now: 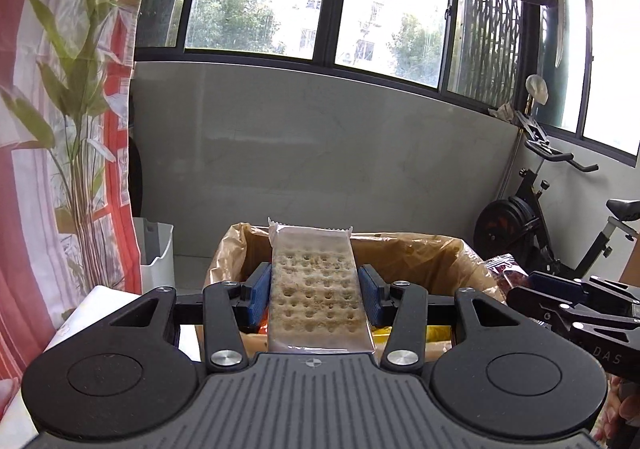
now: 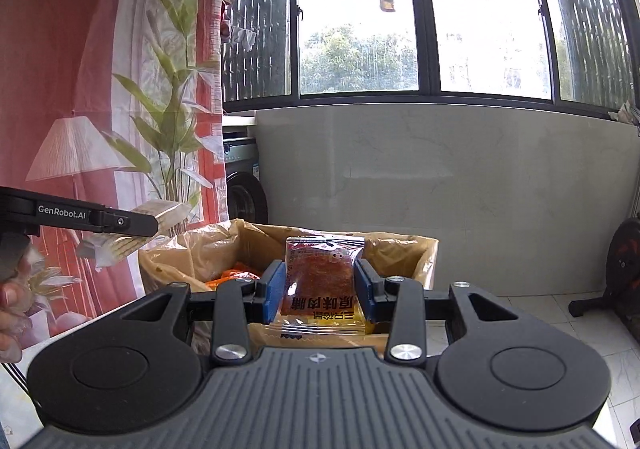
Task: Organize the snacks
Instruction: 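Lift both held packets and carry them over the lined box, then open both tools to drop the cracker and meat packets into the box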
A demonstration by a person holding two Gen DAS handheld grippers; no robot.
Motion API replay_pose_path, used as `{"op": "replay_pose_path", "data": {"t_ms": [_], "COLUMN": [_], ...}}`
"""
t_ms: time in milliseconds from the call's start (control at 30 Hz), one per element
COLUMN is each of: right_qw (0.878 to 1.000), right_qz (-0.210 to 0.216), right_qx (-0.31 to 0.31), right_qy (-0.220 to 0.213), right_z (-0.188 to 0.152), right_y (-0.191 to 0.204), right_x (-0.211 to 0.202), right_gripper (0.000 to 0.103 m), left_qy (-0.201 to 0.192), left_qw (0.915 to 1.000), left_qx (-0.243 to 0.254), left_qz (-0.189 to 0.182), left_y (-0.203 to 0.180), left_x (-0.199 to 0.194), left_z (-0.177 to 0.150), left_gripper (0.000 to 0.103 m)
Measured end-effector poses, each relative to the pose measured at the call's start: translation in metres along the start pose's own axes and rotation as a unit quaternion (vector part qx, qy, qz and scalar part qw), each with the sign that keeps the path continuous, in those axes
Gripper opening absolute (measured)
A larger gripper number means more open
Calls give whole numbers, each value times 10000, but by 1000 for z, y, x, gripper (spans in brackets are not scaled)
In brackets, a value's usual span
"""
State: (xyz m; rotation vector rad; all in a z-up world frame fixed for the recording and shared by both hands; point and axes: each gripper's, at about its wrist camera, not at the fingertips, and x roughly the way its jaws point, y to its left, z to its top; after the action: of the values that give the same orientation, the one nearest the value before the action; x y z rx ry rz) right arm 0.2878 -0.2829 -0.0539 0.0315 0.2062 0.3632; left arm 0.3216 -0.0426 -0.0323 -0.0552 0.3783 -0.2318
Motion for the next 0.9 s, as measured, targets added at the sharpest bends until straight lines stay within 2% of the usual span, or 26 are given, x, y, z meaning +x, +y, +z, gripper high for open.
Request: {"op": "replay_pose_path", "data": {"t_ms": [167, 333, 400, 567, 900], "right_qw": [9993, 9978, 9974, 9980, 9978], "right_qz": [-21, -83, -90, -149, -330], "right_qx": [159, 300, 312, 317, 567], "right_qy": [328, 592, 639, 531, 46], "right_z": [4, -1, -4, -4, -17], "right_y": [-10, -9, -10, -14, -23], "right_x": [56, 84, 87, 78, 24], "right_gripper": [40, 44, 48, 54, 54], "left_qy": [436, 628, 665, 631, 404], "left_qw": [9990, 9979, 9975, 9974, 9986], "left_qx": [5, 133, 201, 318, 225], "left_qz": [-71, -111, -140, -107, -256], "left_y": [-15, -22, -20, -11, 28], "left_x": [61, 94, 101, 96, 34], "left_z": [7, 2, 1, -4, -15], "left_gripper": [49, 50, 61, 64, 64]}}
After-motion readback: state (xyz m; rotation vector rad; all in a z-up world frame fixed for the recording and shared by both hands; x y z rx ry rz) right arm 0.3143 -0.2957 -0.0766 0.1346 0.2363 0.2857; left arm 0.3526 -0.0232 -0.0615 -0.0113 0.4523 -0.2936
